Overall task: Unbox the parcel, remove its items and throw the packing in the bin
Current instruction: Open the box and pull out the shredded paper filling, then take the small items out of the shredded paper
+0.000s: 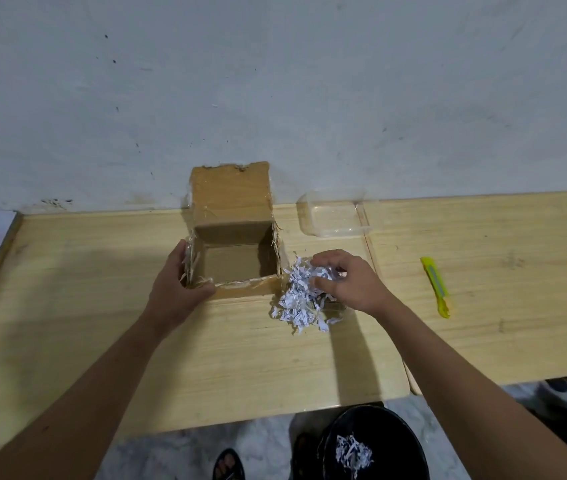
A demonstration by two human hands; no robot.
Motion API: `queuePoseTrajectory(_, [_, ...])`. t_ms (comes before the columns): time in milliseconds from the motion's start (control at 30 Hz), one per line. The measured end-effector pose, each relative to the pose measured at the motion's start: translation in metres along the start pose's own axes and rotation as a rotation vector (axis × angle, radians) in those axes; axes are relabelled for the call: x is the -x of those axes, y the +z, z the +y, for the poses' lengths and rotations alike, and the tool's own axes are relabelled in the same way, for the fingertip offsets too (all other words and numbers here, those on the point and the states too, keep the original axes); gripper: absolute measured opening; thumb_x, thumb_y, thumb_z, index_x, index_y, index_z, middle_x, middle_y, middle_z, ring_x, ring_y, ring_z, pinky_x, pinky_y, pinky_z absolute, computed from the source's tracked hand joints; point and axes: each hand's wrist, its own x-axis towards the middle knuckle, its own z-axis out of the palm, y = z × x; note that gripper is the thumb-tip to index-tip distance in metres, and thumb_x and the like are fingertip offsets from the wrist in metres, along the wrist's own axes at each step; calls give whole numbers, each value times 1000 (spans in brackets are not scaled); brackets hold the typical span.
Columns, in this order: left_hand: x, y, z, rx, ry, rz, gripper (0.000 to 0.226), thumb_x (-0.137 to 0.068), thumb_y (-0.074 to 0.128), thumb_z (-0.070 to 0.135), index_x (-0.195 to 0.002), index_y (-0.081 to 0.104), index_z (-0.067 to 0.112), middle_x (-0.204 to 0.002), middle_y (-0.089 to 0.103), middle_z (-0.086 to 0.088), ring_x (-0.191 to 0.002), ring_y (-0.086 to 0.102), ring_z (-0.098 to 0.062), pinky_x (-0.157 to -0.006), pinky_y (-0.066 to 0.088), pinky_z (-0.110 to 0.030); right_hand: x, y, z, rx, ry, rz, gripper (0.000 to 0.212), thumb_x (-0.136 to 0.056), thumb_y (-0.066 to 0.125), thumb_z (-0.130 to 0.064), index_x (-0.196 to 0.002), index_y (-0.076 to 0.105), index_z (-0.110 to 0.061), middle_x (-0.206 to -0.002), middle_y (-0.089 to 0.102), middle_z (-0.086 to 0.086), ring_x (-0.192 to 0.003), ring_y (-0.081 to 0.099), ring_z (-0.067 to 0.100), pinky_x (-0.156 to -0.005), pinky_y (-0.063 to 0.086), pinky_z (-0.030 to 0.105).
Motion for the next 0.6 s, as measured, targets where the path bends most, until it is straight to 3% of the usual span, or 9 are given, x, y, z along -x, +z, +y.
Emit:
queuePoseTrajectory(133, [3,1,2,-32,-12,18,114,-58,81,40,-161,33,29,-104,61,55,-97,66,19,-83,50,-11,3,0,-2,25,-10,-6,41,-83,84,-31,-122,73,-26,-130,65,-14,-119,61,10,-96,45,23])
queuePoseTrajectory(167, [5,2,4,-38,-16,21,106,-61,81,34,-157,36,42,-102,61,55,-95,66,20,-81,49,-9,4,1,-3,23,4,-5,43,-82,85,-32,-123,73,-27,-127,65,-15,-118,61,9,-98,46,26])
queuePoseTrajectory(233, [8,3,8,-55,6,36,90,-67,77,22,-128,43,78,-99,63,53,-91,66,21,-75,49,-4,7,0,-5,4,22,1,45,-80,87,-31,-123,73,-28,-117,61,-21,-112,60,4,-95,47,24])
queuePoseTrajectory(267, [8,3,7,-71,16,43,88,-68,76,20,-116,42,85,-99,63,52,-90,66,21,-75,49,-3,8,0,-4,-5,15,5,45,-79,88,-29,-122,73,-27,-111,59,-23,-107,58,-2,-91,46,19])
queuePoseTrajectory(300, [8,2,7,-91,21,45,89,-68,77,21,-118,42,85,-102,64,51,-93,66,19,-78,51,-4,9,0,-3,-12,5,8,45,-79,89,-27,-121,73,-26,-108,58,-25,-103,58,-7,-88,44,14])
queuePoseTrajectory(367, [13,1,11,-121,21,40,97,-68,81,29,-151,38,57,-127,63,40,-112,66,8,-96,54,-16,11,-1,0,-13,-22,8,43,-79,89,-27,-119,73,-26,-113,63,-25,-104,55,-16,-88,41,11])
queuePoseTrajectory(433, [18,-1,21,-212,40,60,106,-73,87,27,-163,30,24,-157,50,9,-138,55,-18,-114,47,-40,11,-2,2,-12,-37,7,43,-78,89,-30,-118,73,-29,-122,67,-23,-115,56,-12,-96,42,17])
queuePoseTrajectory(533, [14,4,37,-318,145,89,99,-79,88,9,-161,32,12,-165,39,-8,-151,39,-28,-123,36,-47,12,-6,2,-41,-46,10,41,-76,90,-29,-113,74,-35,-126,69,-22,-122,59,0,-102,46,28])
queuePoseTrajectory(600, [10,12,49,-343,256,76,96,-79,88,17,-158,35,6,-159,44,-10,-148,43,-27,-123,38,-50,13,-9,2,-72,-68,20,41,-76,90,-24,-112,74,-32,-127,69,-20,-121,60,-1,-102,47,29])
